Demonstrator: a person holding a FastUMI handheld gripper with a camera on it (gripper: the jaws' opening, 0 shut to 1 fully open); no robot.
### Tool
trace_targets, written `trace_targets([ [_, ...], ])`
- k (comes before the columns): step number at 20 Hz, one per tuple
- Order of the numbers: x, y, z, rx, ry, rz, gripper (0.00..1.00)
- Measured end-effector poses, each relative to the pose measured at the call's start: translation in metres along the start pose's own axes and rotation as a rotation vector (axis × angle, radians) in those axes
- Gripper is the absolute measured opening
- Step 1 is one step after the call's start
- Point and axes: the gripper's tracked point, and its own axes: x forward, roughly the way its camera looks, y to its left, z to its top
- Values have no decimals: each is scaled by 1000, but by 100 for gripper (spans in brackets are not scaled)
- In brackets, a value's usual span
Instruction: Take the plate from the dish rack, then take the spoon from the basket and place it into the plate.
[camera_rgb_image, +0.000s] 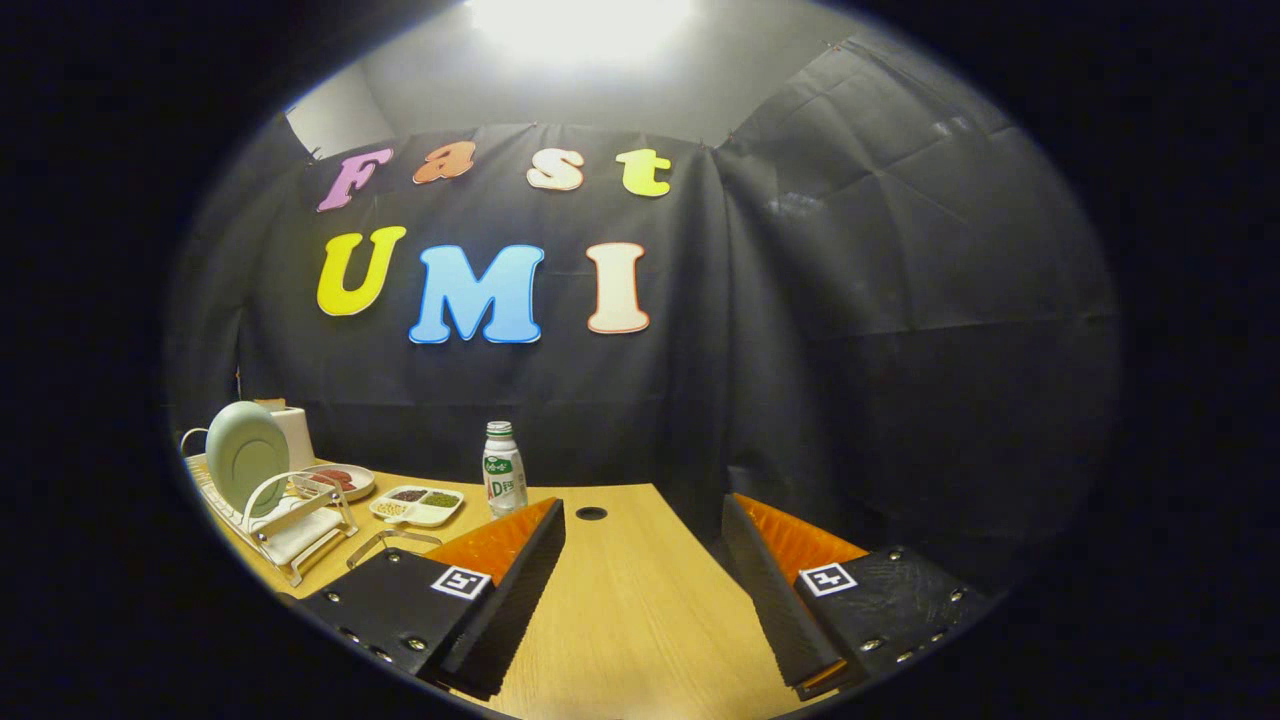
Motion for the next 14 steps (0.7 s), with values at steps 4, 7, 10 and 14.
trace_targets([
  [4,-62,3,48,-32,22,13,96],
  [7,-98,27,77,-8,29,60,96],
  [10,-124,67,100,4,43,108,97],
  [14,-149,141,114,58,65,199,97],
])
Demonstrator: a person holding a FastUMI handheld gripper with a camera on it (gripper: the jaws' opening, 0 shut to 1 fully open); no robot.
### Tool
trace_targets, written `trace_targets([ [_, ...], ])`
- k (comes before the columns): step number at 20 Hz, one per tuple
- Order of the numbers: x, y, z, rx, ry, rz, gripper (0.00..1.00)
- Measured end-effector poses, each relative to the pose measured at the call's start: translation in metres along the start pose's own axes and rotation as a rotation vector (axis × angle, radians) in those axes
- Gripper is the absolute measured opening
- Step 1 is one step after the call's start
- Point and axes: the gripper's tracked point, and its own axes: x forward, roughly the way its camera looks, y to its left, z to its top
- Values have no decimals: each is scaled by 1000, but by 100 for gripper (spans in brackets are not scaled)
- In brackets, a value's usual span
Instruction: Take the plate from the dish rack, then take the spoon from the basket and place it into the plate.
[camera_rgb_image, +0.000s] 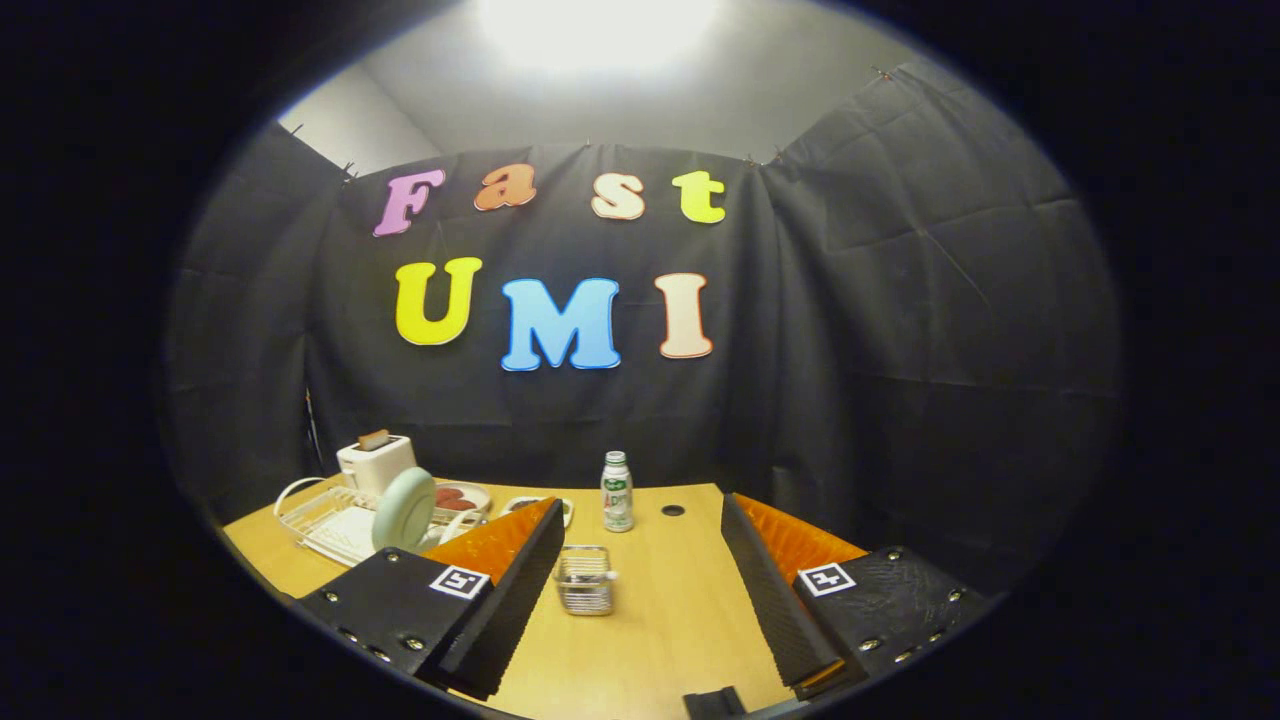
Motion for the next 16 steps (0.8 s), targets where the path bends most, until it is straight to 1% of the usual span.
trace_targets([
  [3,10,59,3,18,9,58,96],
  [7,43,132,7,45,37,109,96],
  [12,106,199,-5,99,96,117,97],
  [16,154,234,-38,152,177,101,97],
])
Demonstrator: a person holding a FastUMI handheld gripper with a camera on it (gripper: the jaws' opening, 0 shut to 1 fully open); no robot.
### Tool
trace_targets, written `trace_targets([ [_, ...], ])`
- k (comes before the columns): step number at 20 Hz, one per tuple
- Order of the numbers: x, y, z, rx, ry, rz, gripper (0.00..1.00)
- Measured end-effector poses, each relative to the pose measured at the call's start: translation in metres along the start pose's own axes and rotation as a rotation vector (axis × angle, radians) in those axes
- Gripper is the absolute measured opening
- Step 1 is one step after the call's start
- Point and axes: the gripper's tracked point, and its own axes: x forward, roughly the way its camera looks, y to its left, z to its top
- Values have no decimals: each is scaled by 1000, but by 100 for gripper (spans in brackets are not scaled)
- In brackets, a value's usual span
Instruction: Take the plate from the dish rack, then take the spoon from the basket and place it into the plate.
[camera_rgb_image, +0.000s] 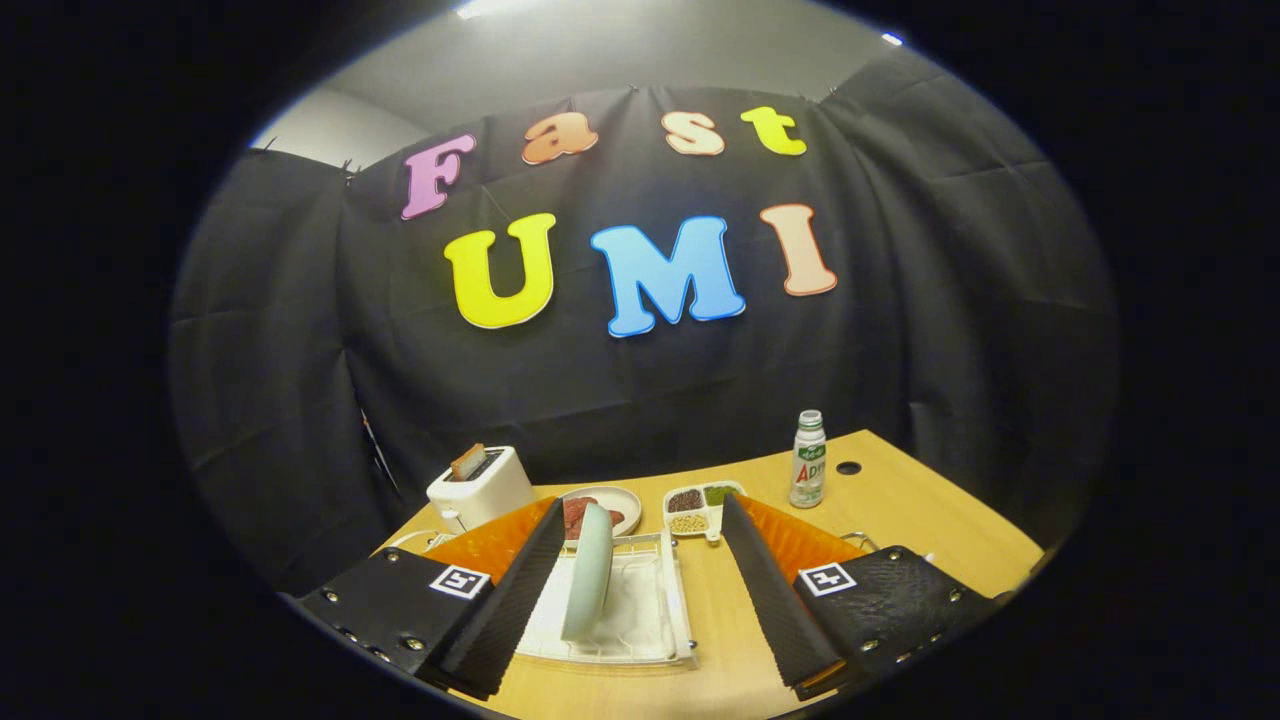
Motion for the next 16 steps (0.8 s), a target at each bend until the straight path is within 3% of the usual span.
trace_targets([
  [7,76,24,-67,38,204,-4,97],
  [14,121,36,-118,73,369,28,93],
  [15,124,37,-126,77,393,32,90],
  [16,126,37,-132,79,412,33,79],
])
